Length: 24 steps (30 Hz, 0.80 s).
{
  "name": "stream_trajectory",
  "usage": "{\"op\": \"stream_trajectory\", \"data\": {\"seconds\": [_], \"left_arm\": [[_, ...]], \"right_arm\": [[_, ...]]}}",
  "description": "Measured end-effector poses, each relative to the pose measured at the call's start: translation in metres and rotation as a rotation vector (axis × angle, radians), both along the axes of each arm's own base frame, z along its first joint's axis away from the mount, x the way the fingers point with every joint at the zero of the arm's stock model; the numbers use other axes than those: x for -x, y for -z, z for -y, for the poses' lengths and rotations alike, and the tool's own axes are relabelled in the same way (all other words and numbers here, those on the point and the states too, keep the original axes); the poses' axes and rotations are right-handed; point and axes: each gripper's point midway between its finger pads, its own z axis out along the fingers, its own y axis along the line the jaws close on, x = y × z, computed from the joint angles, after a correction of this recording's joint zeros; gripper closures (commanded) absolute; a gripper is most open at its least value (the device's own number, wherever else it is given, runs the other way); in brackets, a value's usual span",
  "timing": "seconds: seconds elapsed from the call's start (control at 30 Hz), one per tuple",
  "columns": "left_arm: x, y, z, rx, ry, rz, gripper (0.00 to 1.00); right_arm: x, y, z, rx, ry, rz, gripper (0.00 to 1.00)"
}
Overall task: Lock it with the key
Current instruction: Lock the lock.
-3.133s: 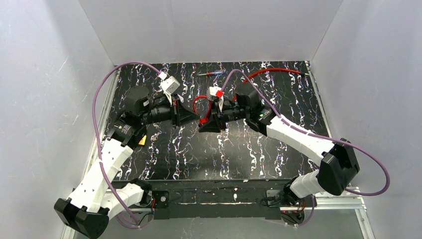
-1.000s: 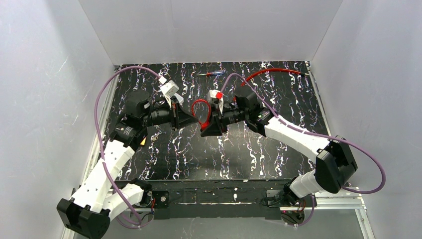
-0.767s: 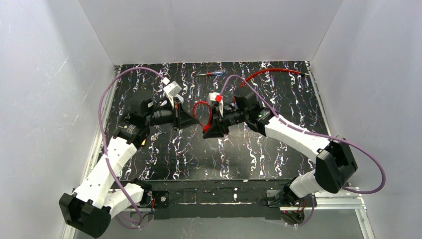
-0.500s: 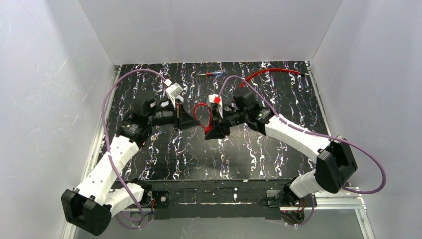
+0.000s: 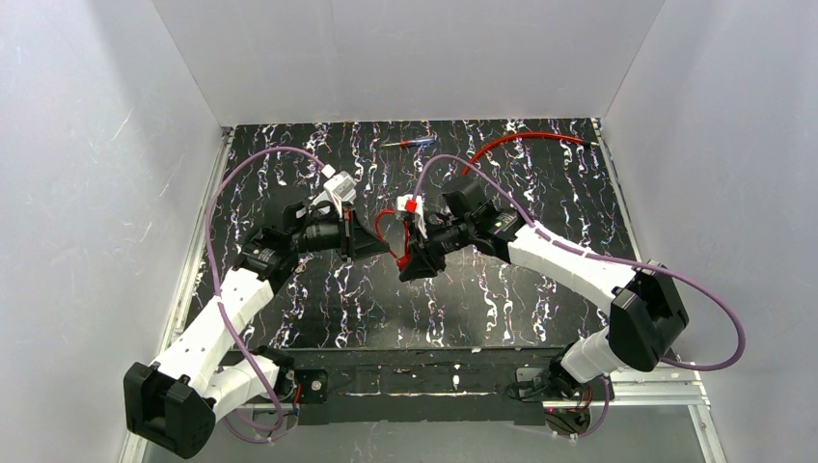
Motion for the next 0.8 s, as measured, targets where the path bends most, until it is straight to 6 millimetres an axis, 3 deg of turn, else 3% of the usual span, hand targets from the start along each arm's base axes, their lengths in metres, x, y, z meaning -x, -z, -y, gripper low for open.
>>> {"op": "stream_trajectory", "data": {"seconds": [0.8], "left_arm": [[0.018, 0.023, 0.004, 0.002, 0.051, -0.013, 1.0]], "right_arm": [[0.008, 0.013, 0.004, 0.102, -0.024, 0.006, 0.99]]}}
